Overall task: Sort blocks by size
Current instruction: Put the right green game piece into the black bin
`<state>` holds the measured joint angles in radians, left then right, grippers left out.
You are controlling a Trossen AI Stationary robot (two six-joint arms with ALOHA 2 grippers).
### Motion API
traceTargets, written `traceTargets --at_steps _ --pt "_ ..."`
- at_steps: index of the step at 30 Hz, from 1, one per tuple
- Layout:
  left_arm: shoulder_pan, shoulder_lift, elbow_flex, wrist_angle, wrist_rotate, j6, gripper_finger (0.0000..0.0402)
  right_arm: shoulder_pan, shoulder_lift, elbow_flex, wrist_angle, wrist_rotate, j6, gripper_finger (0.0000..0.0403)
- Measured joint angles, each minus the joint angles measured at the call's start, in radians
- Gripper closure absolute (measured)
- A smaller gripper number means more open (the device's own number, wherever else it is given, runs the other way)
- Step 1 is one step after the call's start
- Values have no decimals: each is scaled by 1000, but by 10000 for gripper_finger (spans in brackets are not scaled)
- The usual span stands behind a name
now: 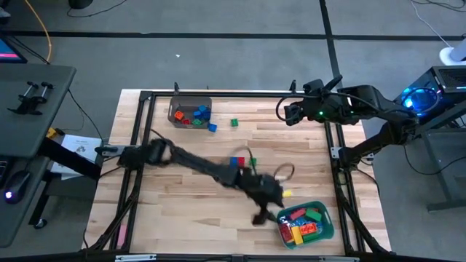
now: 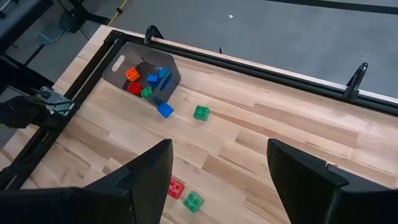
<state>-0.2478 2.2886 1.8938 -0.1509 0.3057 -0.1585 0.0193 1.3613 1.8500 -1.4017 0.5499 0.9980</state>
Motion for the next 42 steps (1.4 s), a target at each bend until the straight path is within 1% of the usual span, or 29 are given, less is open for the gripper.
traceTargets --at_steps 2,3,5,6,8,10,12,14,15,18,21,23,25,27,29,31,33,37,40,42 --pt "35 -81 5 -200 5 94 136 0 0 0 0 1 -2 149" --pt "55 -118 2 -274 8 139 139 0 0 0 1 1 -4 149" --pt "96 -183 -57 -368 14 190 145 0 0 0 1 8 -8 149" --pt "118 -219 -105 -360 20 194 148 -1 0 0 0 14 -7 149" --pt "164 -320 -241 -279 44 168 154 -6 0 0 -1 15 8 149" --pt "208 -445 -403 -100 83 105 160 -6 0 0 -6 15 21 149" --pt "241 -567 -589 81 85 41 163 -6 0 0 -6 15 32 149" --pt "261 -659 -762 249 78 -39 165 -6 0 0 -5 20 34 149" --pt "270 -698 -848 308 73 -73 165 -6 0 0 -6 24 34 149" --pt "289 -811 -1037 520 40 -162 165 -12 1 0 -7 37 34 149" --pt "295 -880 -1170 616 1 -228 165 -35 11 1 -7 40 34 149" --pt "294 -907 -1241 607 3 -256 165 -59 33 1 -1 15 42 149" --pt "292 -943 -1279 654 7 -271 165 -83 67 1 1 -40 50 149" --pt "294 -978 -1315 691 6 -280 165 -103 115 1 14 -119 38 149" --pt "301 -993 -1346 720 -1 -287 165 -116 187 1 25 -219 -33 149" --pt "314 -1020 -1361 757 0 -320 165 -119 268 1 42 -305 -161 149" --pt "332 -1053 -1352 808 -1 -351 165 -115 350 0 38 -363 -320 149" --pt "364 -1107 -1357 804 -7 -398 165 -99 494 0 39 -412 -609 149" --pt "381 -1159 -1354 825 -20 -454 165 -97 579 0 35 -447 -762 149" --pt "386 -1189 -1356 811 -40 -466 165 -102 614 0 50 -481 -826 149"
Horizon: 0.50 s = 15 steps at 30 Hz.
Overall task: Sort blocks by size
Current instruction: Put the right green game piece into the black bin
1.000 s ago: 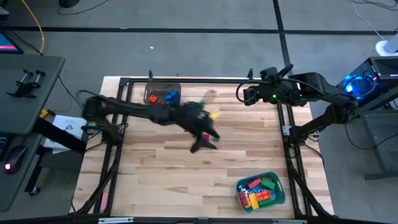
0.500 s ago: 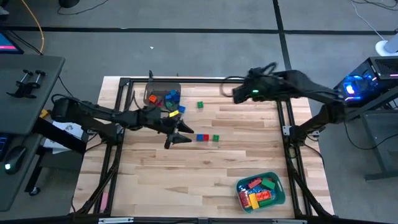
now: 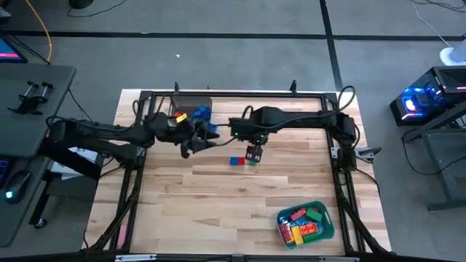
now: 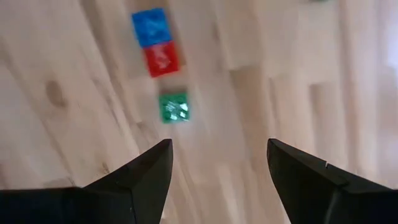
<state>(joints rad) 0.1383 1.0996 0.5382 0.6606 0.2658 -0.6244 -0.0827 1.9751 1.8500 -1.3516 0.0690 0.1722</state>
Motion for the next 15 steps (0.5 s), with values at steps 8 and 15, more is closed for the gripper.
traceTargets --at_steps 8,15 --pt "-12 -101 -1 -20 -48 -49 165 -17 3 -145 190 -201 -94 149" --pt "-40 -124 0 -6 -72 -33 165 59 -168 -548 496 -161 24 149"
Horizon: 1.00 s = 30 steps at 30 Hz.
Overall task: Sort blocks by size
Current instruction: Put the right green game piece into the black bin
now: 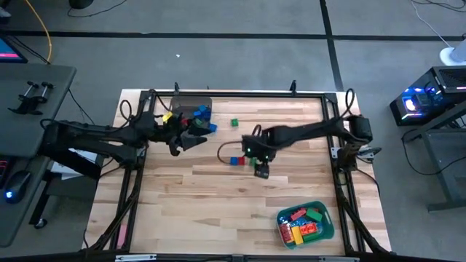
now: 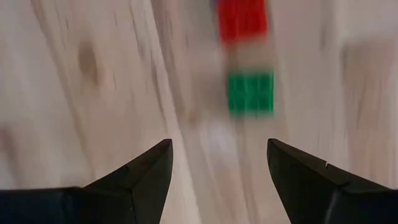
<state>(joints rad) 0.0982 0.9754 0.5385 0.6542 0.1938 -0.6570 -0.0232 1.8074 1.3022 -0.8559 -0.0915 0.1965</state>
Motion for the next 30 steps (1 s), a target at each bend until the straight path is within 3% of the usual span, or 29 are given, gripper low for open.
traceTargets --at_steps 3,5,11,18,25,28,30 --pt "-8 9 0 -16 -6 34 165 32 -24 -53 120 148 -65 149" --pt "-10 10 0 -21 -20 39 165 38 -14 -70 148 177 -154 149" --pt "-10 8 0 -18 -31 40 165 23 41 -75 159 186 -73 149" --pt "-10 7 0 -19 -31 27 165 11 112 -73 217 120 -99 149" --pt "-10 7 0 -20 -30 5 165 10 139 -73 263 122 -99 150" --pt "-10 8 0 9 -16 -18 165 11 141 -73 263 125 -121 169" --pt "-8 8 0 73 20 -34 165 10 141 -73 259 120 -120 204"
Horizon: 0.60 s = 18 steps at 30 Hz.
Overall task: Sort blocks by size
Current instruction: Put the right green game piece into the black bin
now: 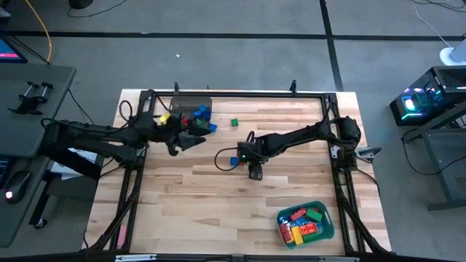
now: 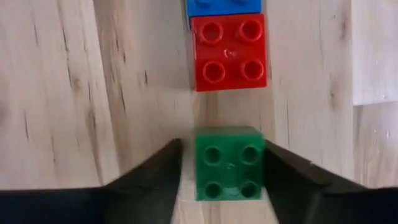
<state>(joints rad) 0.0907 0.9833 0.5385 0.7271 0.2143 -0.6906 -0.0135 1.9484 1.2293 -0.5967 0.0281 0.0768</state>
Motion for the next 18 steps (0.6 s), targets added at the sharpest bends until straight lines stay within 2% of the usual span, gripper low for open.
traceTargets --at_steps 2,3,6,9,11,14,16,18 --pt "2 -2 0 109 41 -17 165 -6 0 8 -30 -6 39 257" --pt "3 -8 0 169 53 -27 165 -9 0 20 -58 -9 51 271" --pt "7 -36 0 357 67 -42 165 -25 -3 76 -147 -1 34 265" --pt "8 -74 0 477 65 -26 165 -55 -22 184 -152 13 -1 265" --pt "8 -101 0 513 62 -4 165 -80 -25 271 -90 44 -19 265" --pt "8 -137 0 501 46 14 165 -119 -14 370 105 98 -22 265" --pt "8 -145 0 497 41 22 165 -148 15 419 256 99 17 265" --pt "8 -146 0 498 37 28 165 -173 69 465 328 89 69 265"
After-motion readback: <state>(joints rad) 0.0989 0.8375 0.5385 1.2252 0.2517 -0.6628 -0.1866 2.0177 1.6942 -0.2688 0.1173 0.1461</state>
